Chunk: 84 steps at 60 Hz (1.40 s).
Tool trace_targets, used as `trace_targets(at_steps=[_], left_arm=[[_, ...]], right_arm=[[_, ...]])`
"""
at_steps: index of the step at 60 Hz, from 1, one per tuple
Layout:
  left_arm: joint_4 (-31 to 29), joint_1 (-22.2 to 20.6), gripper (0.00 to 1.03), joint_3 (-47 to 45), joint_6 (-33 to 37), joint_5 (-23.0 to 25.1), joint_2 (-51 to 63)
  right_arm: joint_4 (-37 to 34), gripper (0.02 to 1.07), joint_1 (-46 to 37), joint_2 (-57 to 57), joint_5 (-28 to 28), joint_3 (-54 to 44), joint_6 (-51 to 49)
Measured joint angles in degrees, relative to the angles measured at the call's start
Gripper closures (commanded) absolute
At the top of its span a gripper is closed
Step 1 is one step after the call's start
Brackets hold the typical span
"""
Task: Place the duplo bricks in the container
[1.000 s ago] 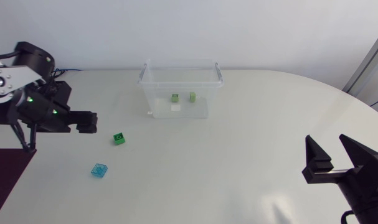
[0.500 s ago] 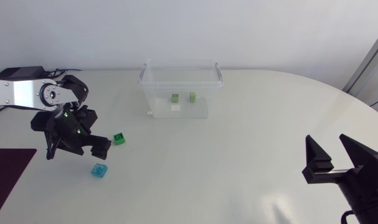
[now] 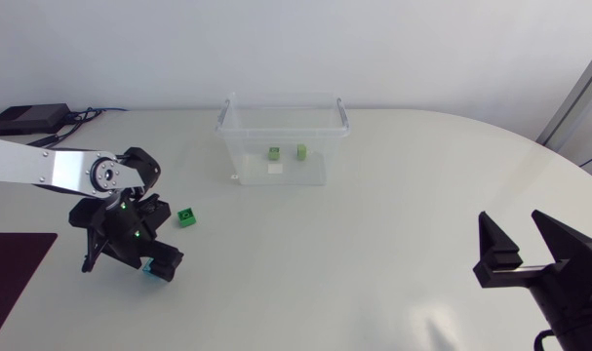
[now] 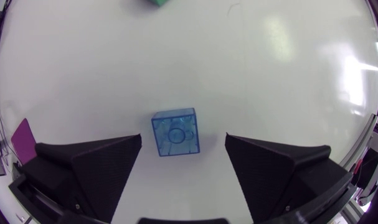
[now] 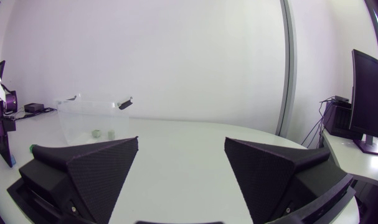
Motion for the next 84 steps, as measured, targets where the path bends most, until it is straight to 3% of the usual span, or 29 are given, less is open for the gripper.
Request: trace_targets(at_steps=[7, 17, 23, 29, 40, 48, 60, 84], left_arm=[[1.0, 1.6, 0.52, 0.0, 0.6, 2.0, 0.2], [1.3, 6.0, 0.73, 0.0, 1.3, 10.8, 1.0], [1.5, 8.0, 0.86, 0.0, 1.3, 13.0, 1.1], [2.0, 8.7, 0.86, -0.1, 1.3, 13.6, 0.3], [2.8, 7.9, 0.87, -1.2, 1.2, 9.7, -7.3], [1.3, 4.4, 0.87, 1.4, 0.3, 9.1, -14.5], [1.7, -1.9, 0.87, 10.5, -2.1, 7.9, -14.7], [15.6, -11.1, 0.87, 31.1, -6.4, 2.9, -3.1]], right_arm=[[0.0, 0.07, 0.0, 0.0, 0.0, 0.0, 0.0], [0.0, 0.07, 0.0, 0.0, 0.0, 0.0, 0.0], [0.0, 0.07, 0.0, 0.0, 0.0, 0.0, 0.0], [0.0, 0.07, 0.0, 0.0, 0.0, 0.0, 0.0], [0.0, 0.07, 0.0, 0.0, 0.0, 0.0, 0.0], [0.0, 0.07, 0.0, 0.0, 0.0, 0.0, 0.0], [0.0, 0.07, 0.0, 0.0, 0.0, 0.0, 0.0], [0.0, 0.07, 0.0, 0.0, 0.0, 0.0, 0.0]])
